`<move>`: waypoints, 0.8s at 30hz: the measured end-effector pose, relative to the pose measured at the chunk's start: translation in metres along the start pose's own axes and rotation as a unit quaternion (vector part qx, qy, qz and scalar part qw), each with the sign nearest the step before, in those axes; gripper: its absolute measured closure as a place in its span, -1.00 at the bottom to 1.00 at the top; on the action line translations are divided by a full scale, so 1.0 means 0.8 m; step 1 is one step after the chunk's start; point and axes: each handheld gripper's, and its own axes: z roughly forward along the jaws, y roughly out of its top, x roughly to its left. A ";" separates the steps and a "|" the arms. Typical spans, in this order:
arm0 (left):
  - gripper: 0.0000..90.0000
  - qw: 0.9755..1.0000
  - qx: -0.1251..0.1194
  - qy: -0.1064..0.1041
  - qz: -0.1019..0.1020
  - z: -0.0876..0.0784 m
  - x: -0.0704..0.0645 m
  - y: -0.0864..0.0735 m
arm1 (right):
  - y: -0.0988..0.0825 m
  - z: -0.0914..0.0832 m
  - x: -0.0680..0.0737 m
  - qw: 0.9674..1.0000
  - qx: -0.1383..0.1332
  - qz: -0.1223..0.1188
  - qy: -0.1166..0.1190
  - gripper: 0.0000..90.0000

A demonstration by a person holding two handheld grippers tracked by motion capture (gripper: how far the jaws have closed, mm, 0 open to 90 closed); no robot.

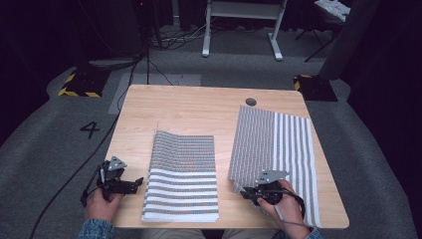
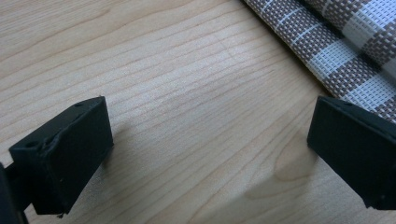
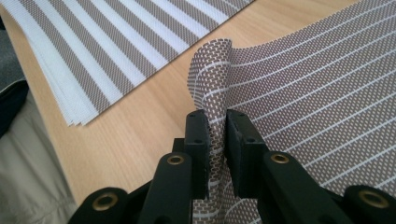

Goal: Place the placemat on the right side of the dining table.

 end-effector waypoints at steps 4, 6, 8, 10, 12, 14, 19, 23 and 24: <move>-0.99 1.000 0.000 0.000 0.000 0.000 0.000 0.000 | -0.011 -0.009 0.004 1.000 0.004 0.001 0.003 0.62; -0.99 1.000 0.000 0.000 0.000 0.000 0.000 0.000 | -0.016 -0.013 0.008 1.000 0.006 0.007 0.015 0.44; -0.99 1.000 0.000 0.000 0.000 0.000 0.000 0.000 | -0.020 -0.021 0.013 1.000 -0.015 0.020 0.014 0.17; -0.99 1.000 0.000 0.000 0.000 0.000 0.000 0.000 | -0.028 -0.042 0.014 0.998 -0.045 0.044 -0.006 0.03; -0.99 1.000 0.000 0.000 0.000 0.000 0.000 0.000 | -0.031 -0.051 0.011 0.997 -0.050 0.051 -0.023 -0.01; -0.99 1.000 0.000 0.000 0.000 0.000 0.000 0.000 | -0.039 -0.068 0.004 0.994 -0.056 0.064 -0.062 -0.04; -0.99 1.000 -0.002 0.002 -0.001 0.000 0.000 0.000 | -0.068 -0.095 -0.024 0.982 -0.044 0.103 -0.155 -0.15; -0.99 1.000 -0.004 0.003 -0.004 0.001 -0.001 0.000 | -0.092 -0.101 -0.038 0.973 -0.030 0.145 -0.177 -0.25; -0.99 1.000 -0.005 0.003 -0.006 0.001 -0.001 0.000 | -0.097 -0.101 -0.040 0.972 -0.025 0.152 -0.180 -0.29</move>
